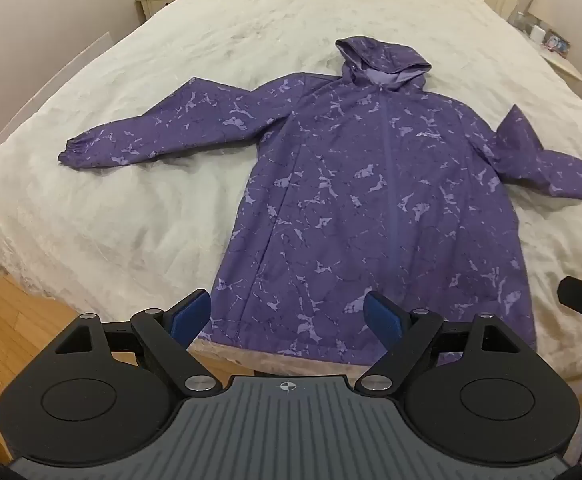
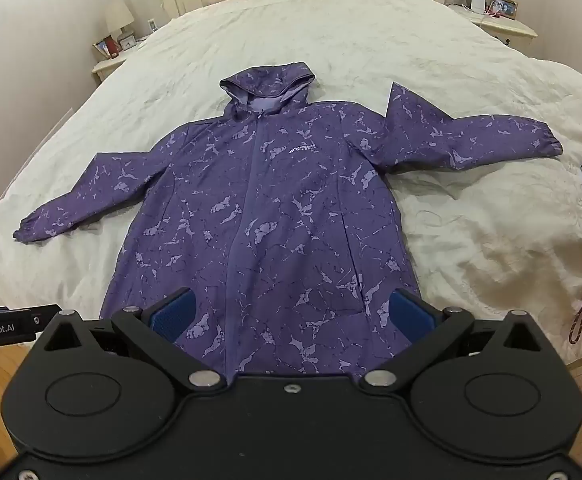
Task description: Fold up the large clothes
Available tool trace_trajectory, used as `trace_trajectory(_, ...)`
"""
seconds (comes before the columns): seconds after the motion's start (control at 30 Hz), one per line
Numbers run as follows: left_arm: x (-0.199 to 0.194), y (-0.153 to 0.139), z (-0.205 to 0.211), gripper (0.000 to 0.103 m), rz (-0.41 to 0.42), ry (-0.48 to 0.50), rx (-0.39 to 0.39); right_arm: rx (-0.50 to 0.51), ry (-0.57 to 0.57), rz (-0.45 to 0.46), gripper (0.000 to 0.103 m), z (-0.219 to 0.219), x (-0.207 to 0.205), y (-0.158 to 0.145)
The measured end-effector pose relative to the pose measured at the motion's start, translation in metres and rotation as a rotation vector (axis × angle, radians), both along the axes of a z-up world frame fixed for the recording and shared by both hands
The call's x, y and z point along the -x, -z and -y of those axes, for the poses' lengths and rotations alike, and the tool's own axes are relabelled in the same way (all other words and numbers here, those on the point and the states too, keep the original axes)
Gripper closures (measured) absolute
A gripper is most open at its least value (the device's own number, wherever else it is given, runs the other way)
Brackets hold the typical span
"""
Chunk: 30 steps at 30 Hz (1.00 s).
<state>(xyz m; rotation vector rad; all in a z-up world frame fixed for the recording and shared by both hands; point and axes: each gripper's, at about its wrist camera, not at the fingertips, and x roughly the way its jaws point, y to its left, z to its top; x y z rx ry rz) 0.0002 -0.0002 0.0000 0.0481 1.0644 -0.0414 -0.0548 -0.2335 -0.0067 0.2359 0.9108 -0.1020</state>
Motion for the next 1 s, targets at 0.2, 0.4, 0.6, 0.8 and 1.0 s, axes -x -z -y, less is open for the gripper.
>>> trace_trajectory(0.2,0.001,0.000,0.008,0.020,0.001,0.000,-0.018,-0.013,-0.003,-0.008,0.001,0.000,0.000,0.001)
trace_trajectory(0.4,0.002,0.000,0.006,0.019,-0.005,0.002,-0.008,-0.013,-0.001,-0.010,0.001,0.002,-0.001,0.001)
trace_trajectory(0.6,0.004,0.003,0.015,0.019,-0.012,0.012,-0.022,-0.010,-0.001,-0.010,0.001,0.002,-0.001,0.001)
trace_trajectory(0.8,0.003,0.004,0.020,0.020,-0.015,0.021,-0.020,-0.011,-0.002,-0.011,0.001,0.006,-0.004,-0.003)
trace_trajectory(1.0,0.003,0.004,0.019,0.019,-0.015,0.021,-0.021,-0.020,-0.005,-0.009,0.001,0.007,-0.005,0.000)
